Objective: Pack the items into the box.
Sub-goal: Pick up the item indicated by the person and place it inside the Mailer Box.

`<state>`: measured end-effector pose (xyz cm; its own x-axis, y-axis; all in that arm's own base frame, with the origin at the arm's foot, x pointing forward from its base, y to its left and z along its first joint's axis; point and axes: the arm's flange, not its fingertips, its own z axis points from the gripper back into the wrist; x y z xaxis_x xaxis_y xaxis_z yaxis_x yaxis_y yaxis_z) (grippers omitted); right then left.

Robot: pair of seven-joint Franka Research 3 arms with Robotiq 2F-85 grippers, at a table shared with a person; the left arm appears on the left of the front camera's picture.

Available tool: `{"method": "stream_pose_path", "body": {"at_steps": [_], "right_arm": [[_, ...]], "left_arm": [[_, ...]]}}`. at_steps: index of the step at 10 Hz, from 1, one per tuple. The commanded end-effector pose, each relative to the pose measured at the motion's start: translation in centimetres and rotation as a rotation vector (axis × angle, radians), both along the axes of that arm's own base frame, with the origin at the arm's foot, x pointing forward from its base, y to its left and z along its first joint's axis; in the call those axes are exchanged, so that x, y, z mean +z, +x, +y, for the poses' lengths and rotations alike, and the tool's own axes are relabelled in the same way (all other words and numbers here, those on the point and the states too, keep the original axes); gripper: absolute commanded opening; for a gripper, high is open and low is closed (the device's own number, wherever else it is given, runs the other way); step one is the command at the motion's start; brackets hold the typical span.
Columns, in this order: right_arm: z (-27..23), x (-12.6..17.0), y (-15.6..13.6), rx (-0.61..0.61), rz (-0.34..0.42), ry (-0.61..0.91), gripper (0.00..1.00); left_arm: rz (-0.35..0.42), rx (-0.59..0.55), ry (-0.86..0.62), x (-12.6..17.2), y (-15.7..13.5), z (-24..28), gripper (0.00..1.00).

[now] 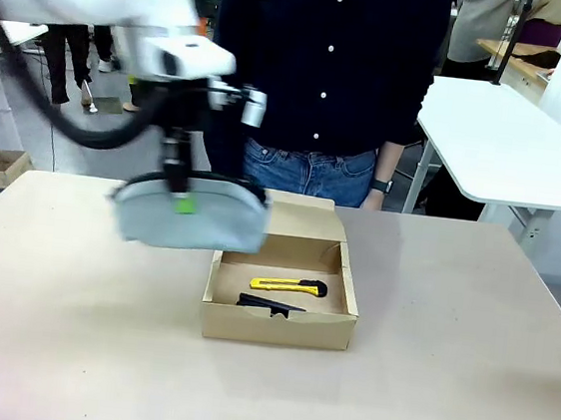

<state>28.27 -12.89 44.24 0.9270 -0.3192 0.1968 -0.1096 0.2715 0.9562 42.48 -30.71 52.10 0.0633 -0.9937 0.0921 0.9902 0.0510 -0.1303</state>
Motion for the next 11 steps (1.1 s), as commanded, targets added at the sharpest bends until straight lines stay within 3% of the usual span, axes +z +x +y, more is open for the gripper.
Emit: {"method": "stream_pose_path", "body": {"at_steps": [1,3,9,11], "right_arm": [[-0.1,0.3,-0.2,0.008,0.016,0.0,1.0],[-0.1,0.3,-0.2,0.008,0.016,0.0,1.0],[-0.1,0.3,-0.2,0.008,0.016,0.0,1.0],[-0.1,0.3,-0.2,0.008,0.016,0.0,1.0]], "left_arm": [[-0.031,-0.045,0.098,-0.7,5.3,-5.2,0.08],[-0.037,-0.072,0.105,-2.7,5.4,-8.7,0.08],[-0.021,-0.083,0.122,-5.5,5.5,-11.1,0.08],[-0.021,-0.075,0.15,-7.6,5.8,-12.2,0.08]]}}
